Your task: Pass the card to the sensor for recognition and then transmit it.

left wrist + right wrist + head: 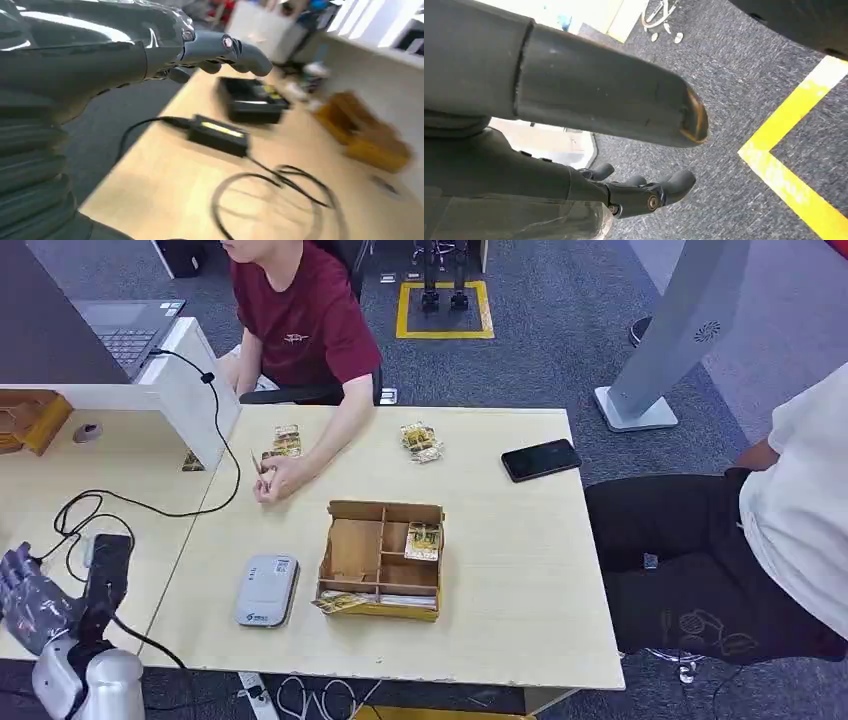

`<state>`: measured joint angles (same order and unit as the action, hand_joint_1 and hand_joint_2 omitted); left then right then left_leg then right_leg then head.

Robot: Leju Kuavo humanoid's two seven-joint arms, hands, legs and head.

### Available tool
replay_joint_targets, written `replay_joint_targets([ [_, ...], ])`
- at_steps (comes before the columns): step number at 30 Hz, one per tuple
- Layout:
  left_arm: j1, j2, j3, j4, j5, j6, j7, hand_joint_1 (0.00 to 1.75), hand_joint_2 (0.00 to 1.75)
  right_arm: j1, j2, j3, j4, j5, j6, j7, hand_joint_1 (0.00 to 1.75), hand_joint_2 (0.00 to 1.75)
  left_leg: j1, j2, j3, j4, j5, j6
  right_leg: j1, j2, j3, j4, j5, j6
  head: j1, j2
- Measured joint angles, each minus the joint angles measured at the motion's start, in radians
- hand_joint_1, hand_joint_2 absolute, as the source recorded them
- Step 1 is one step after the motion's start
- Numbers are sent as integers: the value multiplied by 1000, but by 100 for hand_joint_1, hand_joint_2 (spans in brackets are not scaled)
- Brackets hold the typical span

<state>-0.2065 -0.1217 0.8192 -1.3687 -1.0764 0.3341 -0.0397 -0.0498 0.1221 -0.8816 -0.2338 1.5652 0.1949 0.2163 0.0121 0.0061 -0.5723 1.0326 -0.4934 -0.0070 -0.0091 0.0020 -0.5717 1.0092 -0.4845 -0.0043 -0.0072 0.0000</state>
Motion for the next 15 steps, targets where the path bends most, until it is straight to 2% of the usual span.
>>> replay_joint_targets([
  [3, 9, 6, 127, 11, 85, -24, -4, 0, 175, 1, -5, 0, 0, 0, 8, -6, 0, 0, 0, 0, 0, 0, 0, 0, 0, 0, 0, 0, -1, 0, 0, 0],
  [9, 40, 18, 358, 70, 135, -34, -15, 0, 175, 5, -10, 0, -2, 0, 11, -6, 0, 0, 0, 0, 0, 0, -1, -1, 0, 0, 0, 0, -2, 1, 0, 0],
  [12, 53, 18, 444, 128, 151, -10, 15, 0, 175, 5, -11, 3, -3, 0, 12, -10, 0, 0, 0, -1, -1, 0, -2, 0, 0, -1, 0, -1, -2, 1, 0, 0],
  [15, 69, 19, 478, 191, 127, 49, 54, 0, 175, 5, -11, 3, -3, 0, -3, -18, 0, 0, -1, -1, -1, 0, -2, 0, 0, -1, 0, -1, -2, 1, 0, 0],
])
